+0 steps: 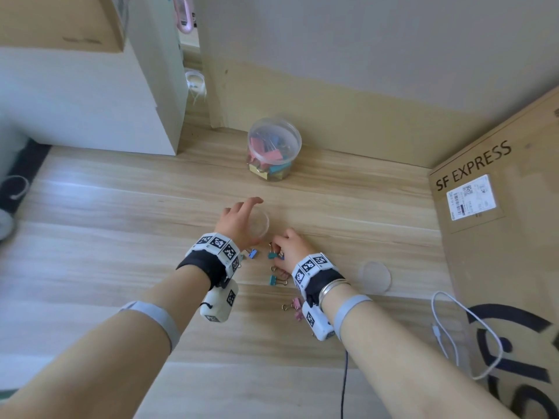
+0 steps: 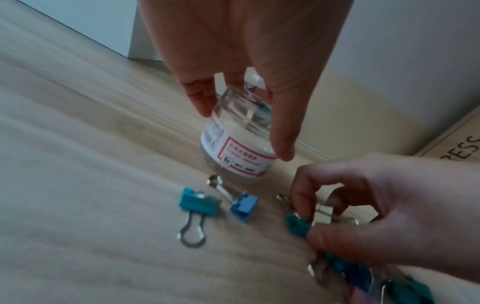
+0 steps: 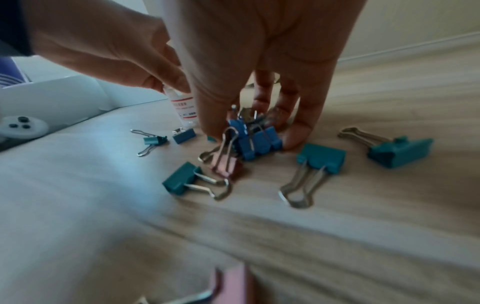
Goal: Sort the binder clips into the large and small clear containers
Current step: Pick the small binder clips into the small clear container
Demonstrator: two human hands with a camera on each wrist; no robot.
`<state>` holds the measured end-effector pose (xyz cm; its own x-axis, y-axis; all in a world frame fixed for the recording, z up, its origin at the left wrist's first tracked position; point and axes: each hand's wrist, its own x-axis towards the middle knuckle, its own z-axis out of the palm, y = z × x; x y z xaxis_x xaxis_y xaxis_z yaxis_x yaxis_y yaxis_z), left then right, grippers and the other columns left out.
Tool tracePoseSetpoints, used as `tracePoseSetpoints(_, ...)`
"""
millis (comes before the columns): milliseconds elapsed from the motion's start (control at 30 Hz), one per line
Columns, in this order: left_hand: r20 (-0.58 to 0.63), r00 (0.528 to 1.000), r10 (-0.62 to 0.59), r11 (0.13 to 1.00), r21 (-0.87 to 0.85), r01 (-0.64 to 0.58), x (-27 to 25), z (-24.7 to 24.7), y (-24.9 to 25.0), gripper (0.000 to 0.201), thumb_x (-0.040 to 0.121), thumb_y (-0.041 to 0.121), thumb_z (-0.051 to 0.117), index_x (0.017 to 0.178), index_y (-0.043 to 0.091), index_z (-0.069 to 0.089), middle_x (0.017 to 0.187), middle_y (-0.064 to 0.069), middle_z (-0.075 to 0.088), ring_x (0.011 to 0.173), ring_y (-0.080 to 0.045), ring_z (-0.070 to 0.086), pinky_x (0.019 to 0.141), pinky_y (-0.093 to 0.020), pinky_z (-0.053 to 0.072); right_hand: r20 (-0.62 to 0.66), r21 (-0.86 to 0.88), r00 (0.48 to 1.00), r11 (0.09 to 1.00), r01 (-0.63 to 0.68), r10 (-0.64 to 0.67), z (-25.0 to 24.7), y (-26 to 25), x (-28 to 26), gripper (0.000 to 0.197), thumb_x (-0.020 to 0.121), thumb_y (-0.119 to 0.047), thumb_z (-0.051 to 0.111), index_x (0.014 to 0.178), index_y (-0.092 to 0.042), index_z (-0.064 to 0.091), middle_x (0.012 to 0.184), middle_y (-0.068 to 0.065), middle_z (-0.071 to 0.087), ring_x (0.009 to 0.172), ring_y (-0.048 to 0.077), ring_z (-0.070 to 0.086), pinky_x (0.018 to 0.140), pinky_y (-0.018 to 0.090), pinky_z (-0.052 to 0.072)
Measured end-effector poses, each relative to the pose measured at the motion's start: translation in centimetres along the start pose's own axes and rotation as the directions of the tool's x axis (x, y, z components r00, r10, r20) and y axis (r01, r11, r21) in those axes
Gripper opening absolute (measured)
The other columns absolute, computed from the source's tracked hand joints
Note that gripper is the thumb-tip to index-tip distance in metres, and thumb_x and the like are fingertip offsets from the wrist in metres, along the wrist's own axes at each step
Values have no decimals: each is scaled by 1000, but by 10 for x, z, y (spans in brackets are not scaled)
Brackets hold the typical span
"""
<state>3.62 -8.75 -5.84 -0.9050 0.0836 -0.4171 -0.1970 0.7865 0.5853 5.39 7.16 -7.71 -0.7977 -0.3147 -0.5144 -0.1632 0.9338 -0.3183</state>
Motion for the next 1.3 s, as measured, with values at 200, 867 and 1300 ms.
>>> tracePoseSetpoints(200, 4, 999, 49, 995, -83, -49, -3, 1, -12, 90, 63, 19, 82, 137, 22, 29, 137, -5, 49, 125, -28, 42, 105, -37, 35, -108, 133, 992, 990, -45, 59, 0, 8, -4, 15, 79, -5, 61, 93, -10, 61, 94, 2, 44, 74, 20, 48, 63, 24, 36)
tracePoseSetpoints(867, -3, 999, 54, 992, -111, -54, -9, -19, -46, 86, 62, 15, 83, 134, 13, 36, 137, -6, 48, 122, -26, 48, 100, -31, 38, -315, 550, 941, 832, 74, 125, -30, -43, 1, 35, 81, 5, 48, 108, -13, 60, 112, 2, 65, 88, 13, 59, 82, 21, 47)
tracePoseSetpoints(1300, -20, 999, 34, 986, -163, -37, -8, -25, -65, 86, 61, 17, 84, 133, 17, 37, 136, -4, 48, 122, -26, 48, 102, -38, 42, 122, -132, 981, 978, 164, -148, 12, -55, -1, 56, 73, -43, 72, 125, -38, 50, 147, -2, 29, 134, 26, 21, 107, 47, 21)
